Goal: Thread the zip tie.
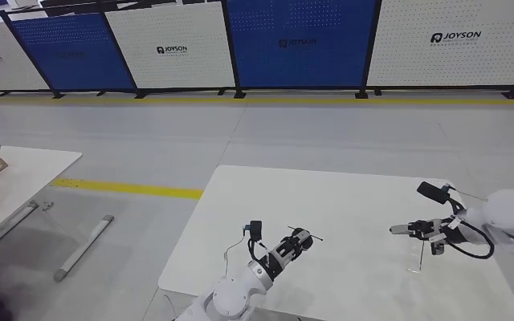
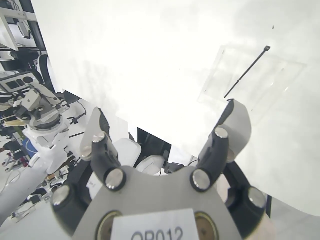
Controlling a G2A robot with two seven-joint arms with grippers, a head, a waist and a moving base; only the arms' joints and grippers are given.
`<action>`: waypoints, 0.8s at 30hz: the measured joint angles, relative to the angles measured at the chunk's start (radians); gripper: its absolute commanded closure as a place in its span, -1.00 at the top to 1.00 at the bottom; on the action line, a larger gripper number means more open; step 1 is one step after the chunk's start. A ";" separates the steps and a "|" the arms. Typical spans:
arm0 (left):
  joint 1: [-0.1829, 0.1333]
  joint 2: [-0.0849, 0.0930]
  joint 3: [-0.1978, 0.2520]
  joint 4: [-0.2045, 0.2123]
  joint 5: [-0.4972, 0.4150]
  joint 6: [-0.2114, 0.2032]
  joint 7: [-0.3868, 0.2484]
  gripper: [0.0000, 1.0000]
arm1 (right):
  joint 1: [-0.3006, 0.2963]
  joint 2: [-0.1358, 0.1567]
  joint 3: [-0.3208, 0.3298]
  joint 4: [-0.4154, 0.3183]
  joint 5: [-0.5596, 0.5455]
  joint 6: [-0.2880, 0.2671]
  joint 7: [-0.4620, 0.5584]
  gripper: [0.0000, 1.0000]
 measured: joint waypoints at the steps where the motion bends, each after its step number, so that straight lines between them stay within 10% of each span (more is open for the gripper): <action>1: 0.000 0.000 0.000 0.000 0.000 0.000 0.000 -1.00 | 0.000 0.000 0.000 0.000 0.000 0.000 0.000 1.00; 14: 0.000 0.000 0.000 0.000 0.000 0.000 0.000 -1.00 | 0.064 -0.052 -0.073 0.081 -0.264 0.037 0.062 1.00; 24: 0.000 0.000 0.000 0.000 0.000 0.000 0.000 -1.00 | 0.072 -0.066 -0.079 0.073 -0.255 0.037 0.058 1.00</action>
